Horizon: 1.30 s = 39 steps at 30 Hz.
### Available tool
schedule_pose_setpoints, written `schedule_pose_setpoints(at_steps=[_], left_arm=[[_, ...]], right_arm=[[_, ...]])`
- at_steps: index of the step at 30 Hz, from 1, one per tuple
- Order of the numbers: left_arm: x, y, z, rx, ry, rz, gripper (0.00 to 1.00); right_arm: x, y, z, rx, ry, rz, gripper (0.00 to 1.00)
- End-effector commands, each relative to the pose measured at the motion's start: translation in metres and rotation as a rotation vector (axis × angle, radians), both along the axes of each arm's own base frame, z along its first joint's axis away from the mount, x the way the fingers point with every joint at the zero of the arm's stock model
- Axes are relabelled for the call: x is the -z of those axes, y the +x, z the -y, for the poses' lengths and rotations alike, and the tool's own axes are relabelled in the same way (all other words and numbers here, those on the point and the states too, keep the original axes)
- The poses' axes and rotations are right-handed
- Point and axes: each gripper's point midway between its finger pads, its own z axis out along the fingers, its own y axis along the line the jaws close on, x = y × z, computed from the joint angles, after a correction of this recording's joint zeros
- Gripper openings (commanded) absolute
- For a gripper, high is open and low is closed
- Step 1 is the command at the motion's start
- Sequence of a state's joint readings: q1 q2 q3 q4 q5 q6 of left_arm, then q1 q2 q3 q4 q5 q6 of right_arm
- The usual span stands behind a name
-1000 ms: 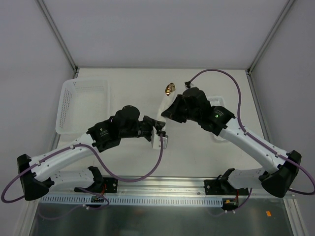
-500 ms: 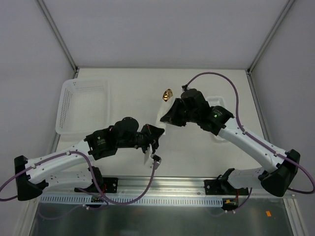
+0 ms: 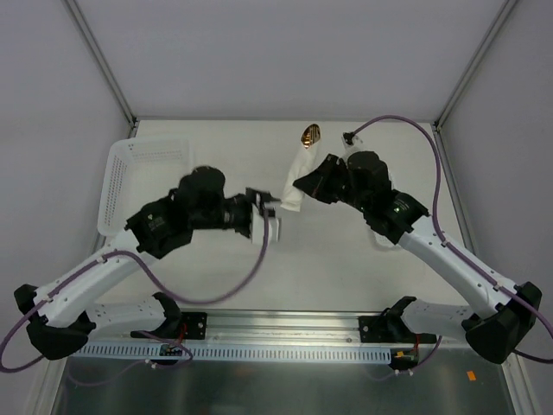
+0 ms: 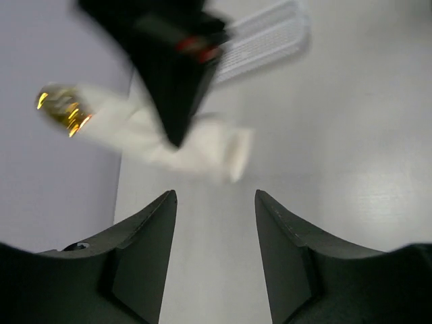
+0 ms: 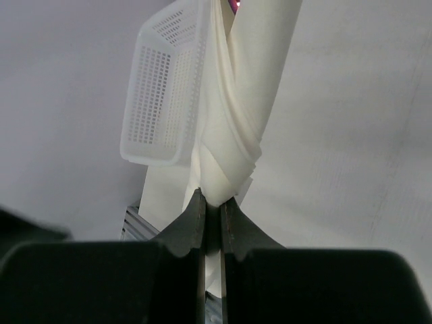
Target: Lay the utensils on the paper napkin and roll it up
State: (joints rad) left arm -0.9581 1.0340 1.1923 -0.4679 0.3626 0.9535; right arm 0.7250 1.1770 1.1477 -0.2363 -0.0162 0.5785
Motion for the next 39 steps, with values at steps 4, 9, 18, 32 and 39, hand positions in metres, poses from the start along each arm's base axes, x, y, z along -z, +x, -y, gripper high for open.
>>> schedule_pose_setpoints(at_steps=[4, 9, 18, 32, 39], left_arm=[[-0.064, 0.070, -0.041, -0.375, -0.389, -0.834, 0.55], [-0.075, 0.078, -0.037, -0.365, -0.445, -1.198, 0.58], [-0.078, 0.071, -0.026, -0.225, -0.548, -1.328, 0.65], [-0.071, 0.054, -0.010, -0.135, -0.573, -1.380, 0.68], [-0.060, 0.058, -0.003, -0.162, -0.569, -1.404, 0.56]], right_arm=[[-0.067, -0.002, 0.001, -0.141, 0.121, 0.342, 0.00], [-0.096, -0.023, -0.016, -0.309, 0.199, 0.469, 0.00], [-0.123, -0.023, -0.020, -0.326, 0.243, 0.535, 0.00], [-0.131, -0.016, -0.035, -0.328, 0.320, 0.529, 0.00], [-0.137, -0.018, -0.040, -0.336, 0.347, 0.531, 0.00]])
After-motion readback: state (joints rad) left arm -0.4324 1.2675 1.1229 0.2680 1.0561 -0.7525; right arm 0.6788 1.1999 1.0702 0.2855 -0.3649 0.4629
